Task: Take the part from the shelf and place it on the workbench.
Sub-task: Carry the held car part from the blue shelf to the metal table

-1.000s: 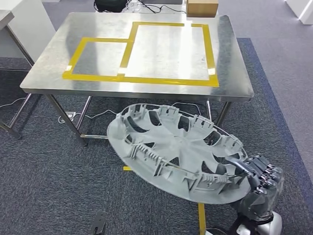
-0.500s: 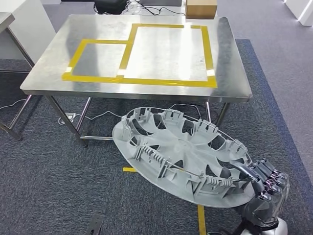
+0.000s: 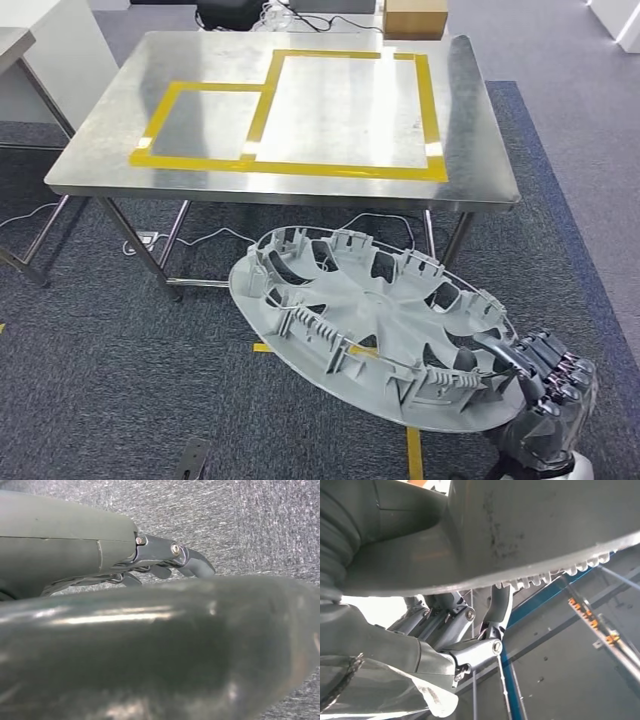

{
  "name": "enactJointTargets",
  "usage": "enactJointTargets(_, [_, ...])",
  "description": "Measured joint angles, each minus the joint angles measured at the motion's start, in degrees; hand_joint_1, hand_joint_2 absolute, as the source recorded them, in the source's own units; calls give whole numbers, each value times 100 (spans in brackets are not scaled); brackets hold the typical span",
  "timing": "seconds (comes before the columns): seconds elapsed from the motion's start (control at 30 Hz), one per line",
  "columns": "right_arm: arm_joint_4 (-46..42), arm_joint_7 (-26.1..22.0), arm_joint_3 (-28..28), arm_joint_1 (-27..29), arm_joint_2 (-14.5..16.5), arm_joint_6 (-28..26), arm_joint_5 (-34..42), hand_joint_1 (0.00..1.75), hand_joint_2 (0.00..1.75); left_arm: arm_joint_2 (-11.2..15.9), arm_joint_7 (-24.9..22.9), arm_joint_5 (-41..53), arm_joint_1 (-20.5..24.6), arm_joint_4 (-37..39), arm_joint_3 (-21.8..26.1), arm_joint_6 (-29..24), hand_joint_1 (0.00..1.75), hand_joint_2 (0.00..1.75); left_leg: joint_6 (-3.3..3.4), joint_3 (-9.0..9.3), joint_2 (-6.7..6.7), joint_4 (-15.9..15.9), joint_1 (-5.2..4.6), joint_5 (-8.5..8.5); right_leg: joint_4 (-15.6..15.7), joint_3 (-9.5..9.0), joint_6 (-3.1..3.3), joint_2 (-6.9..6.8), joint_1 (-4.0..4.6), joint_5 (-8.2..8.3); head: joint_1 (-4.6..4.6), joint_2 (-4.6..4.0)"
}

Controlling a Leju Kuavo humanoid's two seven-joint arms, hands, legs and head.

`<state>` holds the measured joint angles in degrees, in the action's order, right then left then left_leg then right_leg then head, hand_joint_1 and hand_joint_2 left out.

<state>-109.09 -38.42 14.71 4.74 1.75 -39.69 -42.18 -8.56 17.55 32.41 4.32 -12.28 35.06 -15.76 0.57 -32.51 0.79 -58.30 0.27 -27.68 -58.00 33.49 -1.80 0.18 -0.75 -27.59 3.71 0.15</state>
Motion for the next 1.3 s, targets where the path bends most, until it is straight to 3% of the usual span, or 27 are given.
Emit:
enactJointTargets(0.1, [-19,0,-3,20,1,0,-47,175,175,13,2,-9,2,0,0,3,0,0,-92,-53,-10,-154,21,-125,18,-22,105,-13,-15,5,14,0])
enactJointTargets(0.2, [-21,0,30,14,6,1,-136,175,175,39,3,-49,-3,0,5,38,0,0,-152,-486,-18,-1108,33,-605,27,-46,179,-38,-21,-11,35,0])
enactJointTargets(0.27, [8,0,72,-3,22,2,-234,175,175,62,1,-74,-15,0,13,76,0,0,-156,-736,-19,-1595,34,-710,25,-60,195,-39,-11,-24,35,0])
enactJointTargets(0.3, [29,0,94,-12,33,2,-275,175,175,73,0,-83,-18,0,17,90,0,0,-145,-729,-19,-1547,33,-604,24,-73,197,-37,-5,-31,36,0])
enactJointTargets(0.33, [46,0,112,-21,45,2,-302,175,175,86,0,-92,-18,0,20,99,0,0,-124,-618,-19,-1278,31,-402,23,-92,196,-35,0,-40,36,0])
enactJointTargets(0.4, [66,0,142,-45,67,2,-328,175,175,112,0,-99,-14,0,27,106,0,0,-66,-283,-23,-517,16,-22,17,-126,173,-32,19,-67,35,0])
enactJointTargets(0.43, [71,0,151,-59,76,2,-333,175,175,121,0,-100,-9,0,31,108,0,0,-42,-162,-27,-242,6,62,11,-128,152,-32,30,-79,34,0])
enactJointTargets(0.6, [85,0,180,-116,96,2,-363,175,175,149,-1,-99,-27,0,43,114,0,0,63,-65,-27,16,6,76,-58,-68,-2,-37,29,-157,17,0])
enactJointTargets(0.67, [93,0,187,-135,97,2,-376,175,175,158,3,-94,-18,0,44,119,0,0,117,-45,-30,47,27,87,-562,198,-52,-28,12,-421,-7,0])
enactJointTargets(0.73, [113,0,195,-144,98,2,-387,175,175,167,5,-85,-9,0,45,137,0,0,144,-45,-31,44,26,75,-1337,608,-92,-28,2,-719,-20,0])
enactJointTargets(0.77, [126,0,196,-144,98,2,-395,175,175,169,6,-80,-11,0,46,148,0,0,147,-39,-30,44,26,68,-1571,747,-107,-28,1,-754,-20,0])
enactJointTargets(0.8, [138,0,197,-145,98,2,-405,175,175,171,7,-76,-14,0,47,160,0,0,146,-29,-27,43,26,59,-1583,780,-113,-29,0,-671,-21,0])
enactJointTargets(0.87, [158,0,199,-151,98,2,-433,175,175,175,7,-68,-16,0,48,173,0,0,120,7,-15,40,28,30,-962,511,-98,-30,-3,-256,-22,0])
enactJointTargets(0.93, [169,1,203,-175,102,2,-463,175,175,185,7,-58,-13,0,48,184,0,0,67,27,-7,22,5,-11,-246,149,-58,-28,4,-4,-20,0])
enactJointTargets(1.0, [177,3,208,-194,112,2,-496,175,175,195,7,-49,-11,0,49,188,0,0,12,23,-7,13,-16,-34,-16,18,3,-16,19,-17,-5,0])
enactJointTargets(1.1, [181,4,210,-188,121,2,-571,175,175,203,8,-35,-7,0,51,188,0,0,-75,11,-14,-61,1,-104,15,-23,111,-15,7,-29,14,0])
enactJointTargets(1.17, [183,3,216,-189,132,22,-574,175,175,209,2,-50,6,0,57,170,0,0,-135,-203,-23,-537,14,-350,35,-76,179,-31,-10,-49,32,0])
enactJointTargets(1.23, [250,46,312,-337,144,146,-430,175,175,159,-163,-205,142,1,114,-21,0,0,-171,-634,-26,-1349,23,-658,33,-110,219,-35,-4,-80,40,0])
enactJointTargets(1.27, [352,128,435,-517,157,211,-350,175,175,105,-355,-310,311,1,163,-212,0,0,-177,-819,-26,-1639,26,-702,32,-123,228,-32,0,-89,40,0])
enactJointTargets(1.3, [497,251,609,-752,181,250,-315,175,175,39,-591,-394,541,1,218,-429,0,0,-173,-918,-26,-1728,26,-624,31,-137,230,-28,4,-98,41,0])
